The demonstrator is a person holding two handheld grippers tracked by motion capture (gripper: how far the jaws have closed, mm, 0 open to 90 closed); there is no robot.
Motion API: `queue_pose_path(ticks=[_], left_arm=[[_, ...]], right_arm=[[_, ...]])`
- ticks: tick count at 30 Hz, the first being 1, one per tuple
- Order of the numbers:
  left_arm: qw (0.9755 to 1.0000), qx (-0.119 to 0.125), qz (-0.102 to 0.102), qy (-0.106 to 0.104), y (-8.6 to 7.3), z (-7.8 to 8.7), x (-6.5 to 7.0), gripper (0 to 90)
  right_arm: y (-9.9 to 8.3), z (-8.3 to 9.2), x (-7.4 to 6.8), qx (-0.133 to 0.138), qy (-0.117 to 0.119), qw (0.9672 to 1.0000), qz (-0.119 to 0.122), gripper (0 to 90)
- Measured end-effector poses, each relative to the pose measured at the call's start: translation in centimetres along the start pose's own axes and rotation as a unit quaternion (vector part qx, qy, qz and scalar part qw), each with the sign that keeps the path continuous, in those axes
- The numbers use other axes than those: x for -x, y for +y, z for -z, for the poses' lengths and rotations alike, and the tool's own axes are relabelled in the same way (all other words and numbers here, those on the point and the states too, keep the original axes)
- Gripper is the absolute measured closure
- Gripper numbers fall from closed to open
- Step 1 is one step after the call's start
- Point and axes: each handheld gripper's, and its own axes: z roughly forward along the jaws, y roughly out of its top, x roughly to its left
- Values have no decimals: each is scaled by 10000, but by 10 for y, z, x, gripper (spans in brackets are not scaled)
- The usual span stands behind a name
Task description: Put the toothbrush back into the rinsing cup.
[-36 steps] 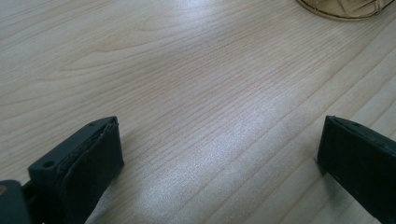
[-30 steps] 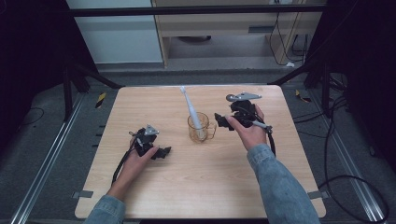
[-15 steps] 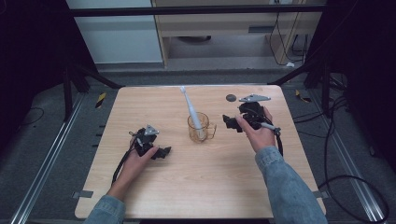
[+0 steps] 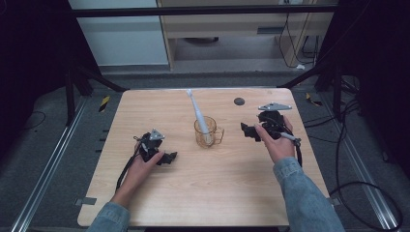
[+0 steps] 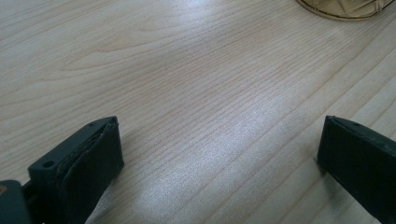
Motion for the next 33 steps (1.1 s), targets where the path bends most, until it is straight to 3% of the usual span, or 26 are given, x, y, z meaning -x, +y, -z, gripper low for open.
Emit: queue_pose_path(ticks=[18,33], left_arm=[[10000,-5,-7,2,0,0,0,0],[10000,-4,-7,1,0,0,0,0]], right_arm=[[-29,8,22,-192,-199,9996,-67,87],[-59,5,37,-392,-335,9986,-130,92]])
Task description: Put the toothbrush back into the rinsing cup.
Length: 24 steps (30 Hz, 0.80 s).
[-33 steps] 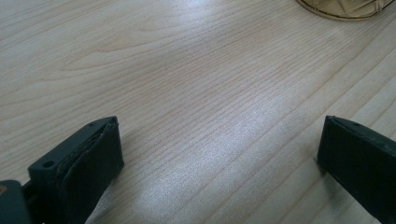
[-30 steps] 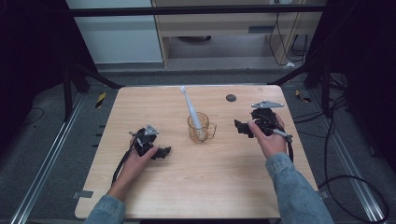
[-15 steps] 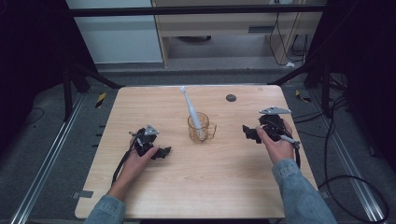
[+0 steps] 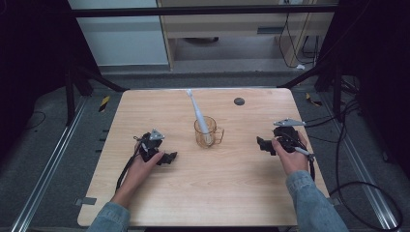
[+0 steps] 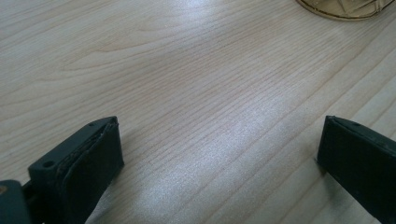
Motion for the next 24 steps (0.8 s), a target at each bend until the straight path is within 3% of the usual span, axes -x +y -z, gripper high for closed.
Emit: queue_pose_path(ticks=[15,24], left_arm=[[10000,0,1,1,0,0,0,0],[10000,1,1,0,0,0,0,0]], right_arm=[[-26,-16,9,-170,-85,9998,-102,96],[-31,-30,10,-243,-116,9995,-161,96]])
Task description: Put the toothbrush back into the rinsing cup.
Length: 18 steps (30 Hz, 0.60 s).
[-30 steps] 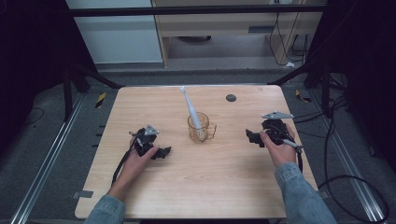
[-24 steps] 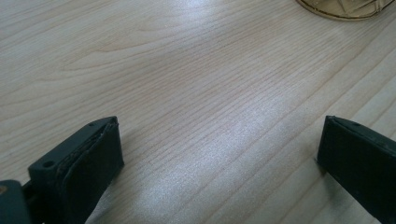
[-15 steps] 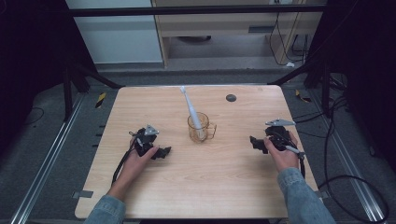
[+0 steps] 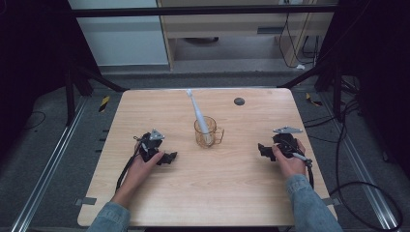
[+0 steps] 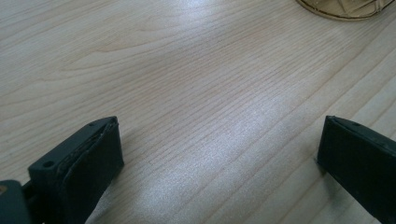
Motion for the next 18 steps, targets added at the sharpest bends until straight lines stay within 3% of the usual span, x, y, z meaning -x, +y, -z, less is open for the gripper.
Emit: queue_pose_path(ticks=[12,18], left_arm=[[10000,0,-1,0,0,0,0,0],[10000,1,1,0,0,0,0,0]], right_arm=[[-3,-14,1,16,-38,10000,-21,95],[-4,-19,5,69,-129,9998,-149,94]])
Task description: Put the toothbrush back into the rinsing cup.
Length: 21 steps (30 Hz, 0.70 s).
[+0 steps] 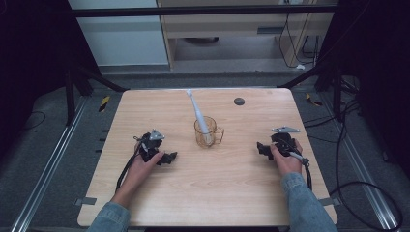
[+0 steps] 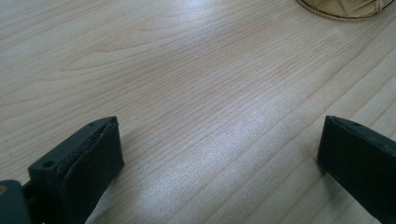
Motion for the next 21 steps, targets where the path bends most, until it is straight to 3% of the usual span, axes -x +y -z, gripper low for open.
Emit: queue_pose_path(ticks=[21], left_arm=[[10000,0,0,-1,0,0,0,0]], right_arm=[[-5,-13,9,5,-183,9990,-408,89]])
